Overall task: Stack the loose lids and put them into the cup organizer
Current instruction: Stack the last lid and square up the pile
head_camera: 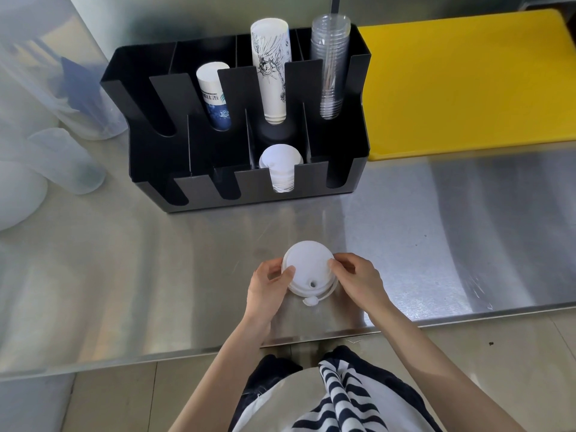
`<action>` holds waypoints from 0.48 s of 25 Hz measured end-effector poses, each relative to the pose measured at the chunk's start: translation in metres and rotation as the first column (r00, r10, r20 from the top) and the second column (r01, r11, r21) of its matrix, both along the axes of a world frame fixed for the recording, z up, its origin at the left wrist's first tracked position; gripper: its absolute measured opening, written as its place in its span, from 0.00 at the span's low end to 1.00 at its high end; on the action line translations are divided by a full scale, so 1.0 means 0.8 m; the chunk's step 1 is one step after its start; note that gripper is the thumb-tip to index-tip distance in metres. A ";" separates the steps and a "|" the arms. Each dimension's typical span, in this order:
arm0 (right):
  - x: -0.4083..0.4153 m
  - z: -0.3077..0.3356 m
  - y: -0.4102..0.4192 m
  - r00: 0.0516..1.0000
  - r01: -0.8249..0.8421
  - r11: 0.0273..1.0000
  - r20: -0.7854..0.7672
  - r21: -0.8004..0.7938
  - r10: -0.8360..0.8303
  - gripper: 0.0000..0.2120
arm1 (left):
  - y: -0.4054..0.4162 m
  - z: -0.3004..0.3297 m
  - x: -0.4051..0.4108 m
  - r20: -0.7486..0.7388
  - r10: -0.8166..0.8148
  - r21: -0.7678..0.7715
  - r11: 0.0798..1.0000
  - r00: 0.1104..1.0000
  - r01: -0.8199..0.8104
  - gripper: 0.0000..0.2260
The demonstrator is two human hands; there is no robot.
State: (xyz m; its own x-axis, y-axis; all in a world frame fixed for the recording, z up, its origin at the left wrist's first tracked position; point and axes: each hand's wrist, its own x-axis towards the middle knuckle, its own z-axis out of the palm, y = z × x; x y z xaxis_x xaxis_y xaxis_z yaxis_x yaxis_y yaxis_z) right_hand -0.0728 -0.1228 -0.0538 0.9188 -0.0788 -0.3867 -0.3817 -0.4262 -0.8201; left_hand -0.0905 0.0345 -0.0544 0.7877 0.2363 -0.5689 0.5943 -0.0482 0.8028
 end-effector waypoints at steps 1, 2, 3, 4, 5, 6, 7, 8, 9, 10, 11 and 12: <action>0.001 0.002 0.000 1.000 -0.006 1.000 0.005 0.002 0.006 0.11 | 0.001 0.001 0.000 -0.008 0.029 -0.058 0.998 1.000 -0.029 0.08; 0.001 0.003 0.000 1.000 -0.009 1.000 0.010 0.010 0.009 0.10 | 0.002 0.002 0.000 -0.015 0.054 -0.116 0.992 0.998 -0.055 0.10; 0.002 0.006 0.001 1.000 -0.009 1.000 0.016 0.024 0.008 0.10 | 0.003 0.003 0.000 -0.021 0.072 -0.163 0.984 0.997 -0.074 0.12; 0.004 0.008 0.001 1.000 -0.003 0.999 0.019 0.047 0.002 0.10 | 0.005 0.005 0.000 -0.021 0.084 -0.198 0.976 0.996 -0.086 0.13; 0.004 0.010 0.002 1.000 0.012 0.997 0.021 0.081 -0.013 0.09 | 0.007 0.007 0.001 -0.015 0.092 -0.225 0.970 0.996 -0.093 0.14; 0.004 0.012 0.003 0.999 0.033 0.992 0.019 0.124 -0.035 0.08 | 0.009 0.009 0.001 -0.007 0.100 -0.251 0.963 0.995 -0.099 0.13; 0.003 0.013 0.004 0.998 0.055 0.985 0.011 0.166 -0.058 0.07 | 0.010 0.012 0.001 0.001 0.111 -0.273 0.956 0.994 -0.106 0.13; 0.002 0.012 0.005 0.998 0.069 0.978 -0.004 0.196 -0.069 0.07 | 0.012 0.015 0.002 0.009 0.123 -0.288 0.951 0.992 -0.115 0.11; -0.001 0.011 0.007 0.997 0.070 0.975 -0.031 0.209 -0.065 0.10 | 0.013 0.017 0.003 0.019 0.137 -0.295 0.947 0.990 -0.125 0.10; -0.005 0.009 0.008 0.996 0.062 0.976 -0.070 0.210 -0.048 0.13 | 0.015 0.020 0.003 0.029 0.150 -0.301 0.944 0.988 -0.134 0.10; -0.009 0.007 0.010 0.994 0.038 0.977 -0.110 0.211 -0.015 0.14 | 0.016 0.022 0.004 0.039 0.161 -0.309 0.940 0.986 -0.141 0.10; -0.013 0.006 0.011 0.989 -0.005 0.976 -0.144 0.219 0.038 0.14 | 0.017 0.023 0.005 0.046 0.172 -0.318 0.936 0.984 -0.149 0.10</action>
State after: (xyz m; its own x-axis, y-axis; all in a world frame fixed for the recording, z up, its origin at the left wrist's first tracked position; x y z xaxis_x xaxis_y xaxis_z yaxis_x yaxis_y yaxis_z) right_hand -0.0835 -0.1139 -0.0489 0.8514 0.0411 -0.5229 -0.4973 -0.2534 -0.8297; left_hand -0.0865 0.0480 -0.0356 0.7956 0.1825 -0.5776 0.5134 0.3030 0.8029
